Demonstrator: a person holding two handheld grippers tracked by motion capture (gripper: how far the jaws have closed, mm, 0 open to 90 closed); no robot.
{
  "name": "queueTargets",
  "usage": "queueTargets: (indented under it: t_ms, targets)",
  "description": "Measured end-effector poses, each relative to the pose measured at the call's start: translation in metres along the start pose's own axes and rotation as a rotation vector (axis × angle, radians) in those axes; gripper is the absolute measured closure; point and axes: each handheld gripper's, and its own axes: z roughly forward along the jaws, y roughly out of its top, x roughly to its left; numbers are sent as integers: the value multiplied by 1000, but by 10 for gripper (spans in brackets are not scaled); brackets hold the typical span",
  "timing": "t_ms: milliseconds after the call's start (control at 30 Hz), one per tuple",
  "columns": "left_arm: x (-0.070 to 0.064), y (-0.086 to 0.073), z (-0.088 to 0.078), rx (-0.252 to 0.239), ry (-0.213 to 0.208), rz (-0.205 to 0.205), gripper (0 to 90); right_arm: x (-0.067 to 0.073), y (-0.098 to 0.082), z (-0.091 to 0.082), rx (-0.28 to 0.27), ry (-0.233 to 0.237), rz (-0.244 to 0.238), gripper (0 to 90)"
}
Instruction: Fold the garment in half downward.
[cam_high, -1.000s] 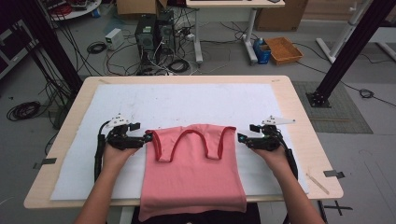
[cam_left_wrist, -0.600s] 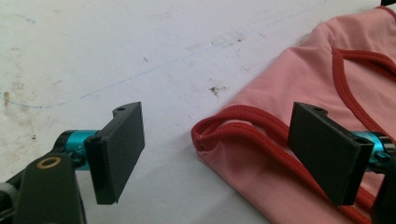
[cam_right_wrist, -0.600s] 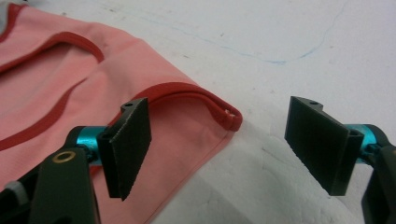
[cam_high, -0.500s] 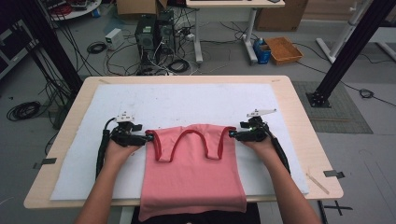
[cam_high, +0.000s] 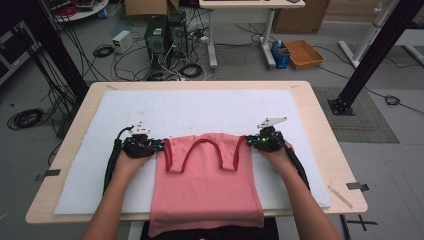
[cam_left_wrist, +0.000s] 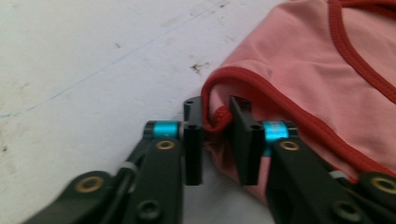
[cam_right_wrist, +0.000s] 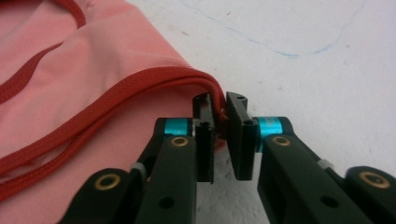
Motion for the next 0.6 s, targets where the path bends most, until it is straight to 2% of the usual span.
queueTargets:
  t_ms: [67,167,300,333,400,533,567,600]
  targets:
    - [-1,1,0,-1,3,4,817,2,1,0,3,-12,-19,839]
    - [1,4,-3,-15,15,9,827,-2,1,-5,-12,-31,-13,843]
    - [2,11,-6,-64,18,10,831,-10,1,-14,-50,-44,4,844]
    - [2,13,-5,-67,9,4,832,-11,2,-16,-54,-49,8,844]
    - [3,17,-2,-54,14,20,832,-13,4,-19,-61,-63,6,844]
    - [7,24,3,-65,15,10,832,-20,8,-20,-76,-90,7,844]
    - [10,30,5,-83,15,-3,832,-24,8,-20,-89,-98,19,844]
    - [11,33,7,-78,15,-1,832,-26,9,-20,-89,-99,26,843]
